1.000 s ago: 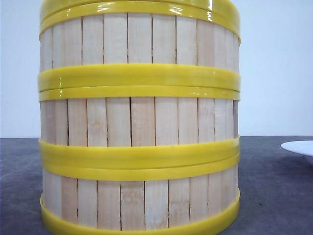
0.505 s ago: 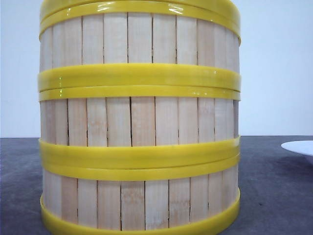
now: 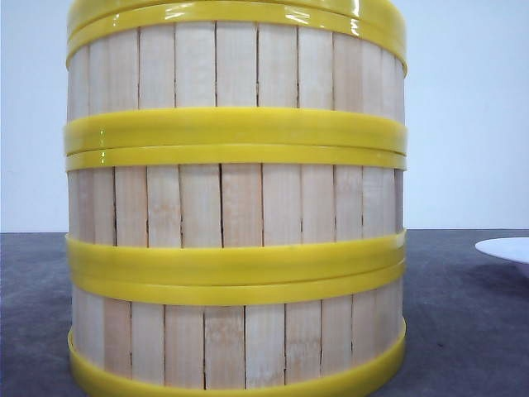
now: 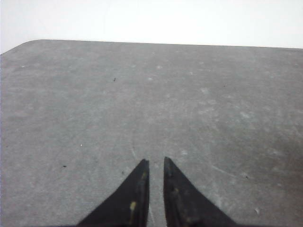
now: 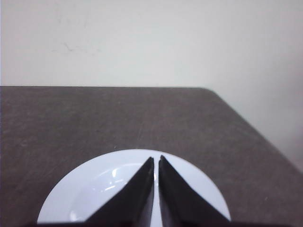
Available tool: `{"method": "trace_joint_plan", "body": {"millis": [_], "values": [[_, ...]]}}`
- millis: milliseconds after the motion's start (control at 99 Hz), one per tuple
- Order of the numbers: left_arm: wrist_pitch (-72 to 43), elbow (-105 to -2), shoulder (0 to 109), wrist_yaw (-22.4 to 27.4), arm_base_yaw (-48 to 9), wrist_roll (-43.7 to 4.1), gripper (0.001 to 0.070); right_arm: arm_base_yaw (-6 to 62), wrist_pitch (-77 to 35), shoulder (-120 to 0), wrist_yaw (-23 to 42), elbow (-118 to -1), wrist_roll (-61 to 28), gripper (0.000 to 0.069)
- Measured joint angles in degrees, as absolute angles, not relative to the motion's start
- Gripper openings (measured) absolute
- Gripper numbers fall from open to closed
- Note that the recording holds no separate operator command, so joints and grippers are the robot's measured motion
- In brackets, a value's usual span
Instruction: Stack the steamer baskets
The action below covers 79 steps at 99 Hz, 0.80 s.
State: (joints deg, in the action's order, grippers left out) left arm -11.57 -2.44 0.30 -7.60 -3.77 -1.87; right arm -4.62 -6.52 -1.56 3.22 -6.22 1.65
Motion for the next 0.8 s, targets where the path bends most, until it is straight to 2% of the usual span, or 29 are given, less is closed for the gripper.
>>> {"method": "trace_joint_plan", "body": {"millis": [353, 798], "values": [[-11.57, -2.44, 0.30, -7.60, -3.77, -1.87, 0.0028, -4.62, -6.20, -0.21, 3.03, -1.02, 4.93, 0.0011], [-11.57, -2.44, 0.30, -7.60, -3.77, -1.87, 0.0028, -4.62, -6.63, -0.23, 3.03, -0.84, 4.95, 0.0011]]}}
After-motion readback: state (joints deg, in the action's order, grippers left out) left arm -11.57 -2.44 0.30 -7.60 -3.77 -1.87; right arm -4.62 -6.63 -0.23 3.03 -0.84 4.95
